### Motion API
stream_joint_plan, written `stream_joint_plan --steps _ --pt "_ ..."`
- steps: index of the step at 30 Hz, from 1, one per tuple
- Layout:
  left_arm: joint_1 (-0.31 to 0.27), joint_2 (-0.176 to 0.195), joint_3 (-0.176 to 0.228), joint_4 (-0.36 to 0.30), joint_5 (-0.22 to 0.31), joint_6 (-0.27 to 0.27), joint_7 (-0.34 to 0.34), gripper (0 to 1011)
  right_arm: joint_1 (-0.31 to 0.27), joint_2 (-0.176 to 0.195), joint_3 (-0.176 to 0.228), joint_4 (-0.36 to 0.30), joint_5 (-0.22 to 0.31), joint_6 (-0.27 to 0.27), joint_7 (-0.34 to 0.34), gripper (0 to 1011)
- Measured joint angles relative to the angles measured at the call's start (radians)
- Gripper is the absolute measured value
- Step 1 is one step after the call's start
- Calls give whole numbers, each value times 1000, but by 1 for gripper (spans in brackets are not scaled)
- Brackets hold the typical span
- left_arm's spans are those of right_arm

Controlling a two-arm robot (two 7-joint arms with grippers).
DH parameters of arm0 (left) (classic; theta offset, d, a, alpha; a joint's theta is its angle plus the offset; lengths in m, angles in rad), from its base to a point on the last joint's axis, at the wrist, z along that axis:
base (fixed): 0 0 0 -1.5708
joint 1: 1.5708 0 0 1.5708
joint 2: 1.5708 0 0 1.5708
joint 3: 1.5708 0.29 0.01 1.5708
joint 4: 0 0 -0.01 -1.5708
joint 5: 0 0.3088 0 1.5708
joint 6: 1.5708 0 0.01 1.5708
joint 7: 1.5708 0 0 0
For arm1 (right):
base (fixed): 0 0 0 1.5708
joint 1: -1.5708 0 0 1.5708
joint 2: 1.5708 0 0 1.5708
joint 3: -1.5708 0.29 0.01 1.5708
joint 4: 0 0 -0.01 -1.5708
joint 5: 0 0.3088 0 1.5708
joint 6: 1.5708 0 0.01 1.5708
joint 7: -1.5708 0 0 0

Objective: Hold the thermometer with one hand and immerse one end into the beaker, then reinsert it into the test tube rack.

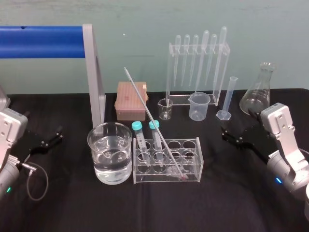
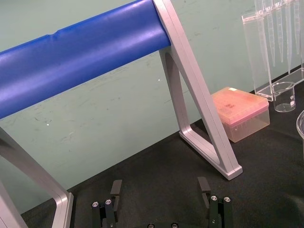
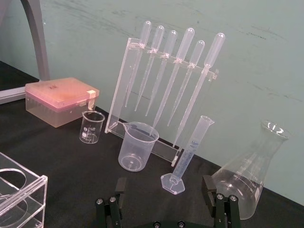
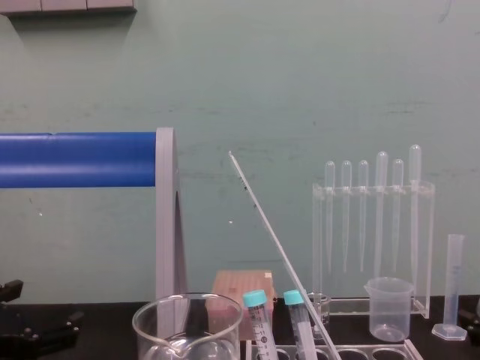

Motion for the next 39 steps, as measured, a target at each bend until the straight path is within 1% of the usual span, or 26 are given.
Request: stream_joint_plan --steps 39 --pt "0 0 0 0 0 0 0 1008 0 0 0 0 0 0 0 1000"
